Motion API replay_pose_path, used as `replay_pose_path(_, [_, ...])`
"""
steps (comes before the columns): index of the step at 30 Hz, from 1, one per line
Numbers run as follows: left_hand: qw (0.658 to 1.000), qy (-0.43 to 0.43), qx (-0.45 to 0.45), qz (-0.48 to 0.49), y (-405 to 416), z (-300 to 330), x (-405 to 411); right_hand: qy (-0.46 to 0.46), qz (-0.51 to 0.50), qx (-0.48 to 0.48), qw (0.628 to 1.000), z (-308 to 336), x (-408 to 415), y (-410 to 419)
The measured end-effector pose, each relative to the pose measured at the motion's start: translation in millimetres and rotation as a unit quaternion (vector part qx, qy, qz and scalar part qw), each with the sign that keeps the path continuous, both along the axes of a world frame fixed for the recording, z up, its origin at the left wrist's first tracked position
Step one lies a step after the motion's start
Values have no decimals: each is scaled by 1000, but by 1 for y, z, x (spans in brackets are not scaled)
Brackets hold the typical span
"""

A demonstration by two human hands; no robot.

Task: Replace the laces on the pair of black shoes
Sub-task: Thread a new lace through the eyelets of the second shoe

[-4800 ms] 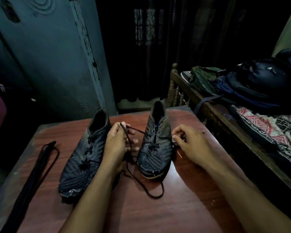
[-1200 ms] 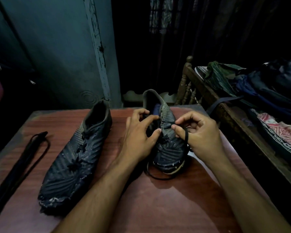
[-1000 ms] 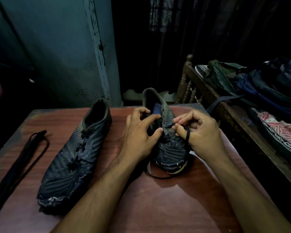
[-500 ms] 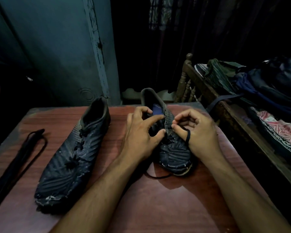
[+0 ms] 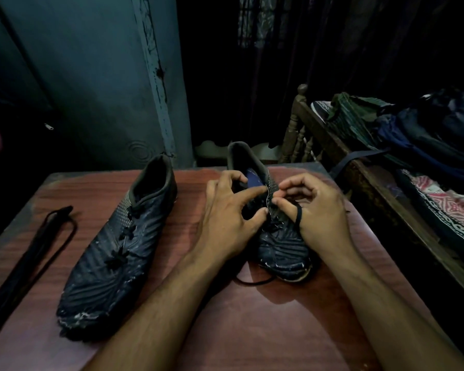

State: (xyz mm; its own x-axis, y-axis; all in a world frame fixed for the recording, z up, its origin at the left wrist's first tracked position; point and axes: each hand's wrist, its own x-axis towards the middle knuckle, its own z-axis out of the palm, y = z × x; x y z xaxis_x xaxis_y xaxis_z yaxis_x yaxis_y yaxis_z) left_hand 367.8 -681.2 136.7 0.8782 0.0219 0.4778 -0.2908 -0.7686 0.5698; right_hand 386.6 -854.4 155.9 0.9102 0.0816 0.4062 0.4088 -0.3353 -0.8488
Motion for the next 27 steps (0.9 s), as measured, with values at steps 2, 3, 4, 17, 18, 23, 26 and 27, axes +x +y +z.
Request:
replay_pose_path(2, [1000, 1, -9, 9, -2, -1, 1, 23, 0, 22, 999, 1, 0, 0])
replay_pose_path(3, [1000, 0, -13, 16, -3, -1, 1, 30, 0, 26, 999, 1, -1, 0])
replay_pose_path(4, [1000, -1, -13, 22, -5, -1, 1, 35, -2, 28, 999, 2, -1, 1])
replay_pose_path(17, [999, 5, -21, 37, -9, 1, -3, 56, -54, -84, 993, 1, 9, 3])
replay_pose_path(18, [999, -4, -23, 38, -9, 0, -2, 62, -56, -87, 993, 1, 10, 4])
replay_pose_path(23, [997, -47, -36, 55, -10, -5, 1, 100, -37, -18, 994, 2, 6, 10])
replay_pose_path(26, [997, -43, -37, 55, -10, -5, 2, 117, -25, 4, 993, 6, 3, 9])
replay_pose_path(27, [997, -36, -31, 56, -10, -5, 2, 123, -23, 11, 992, 8, 2, 8])
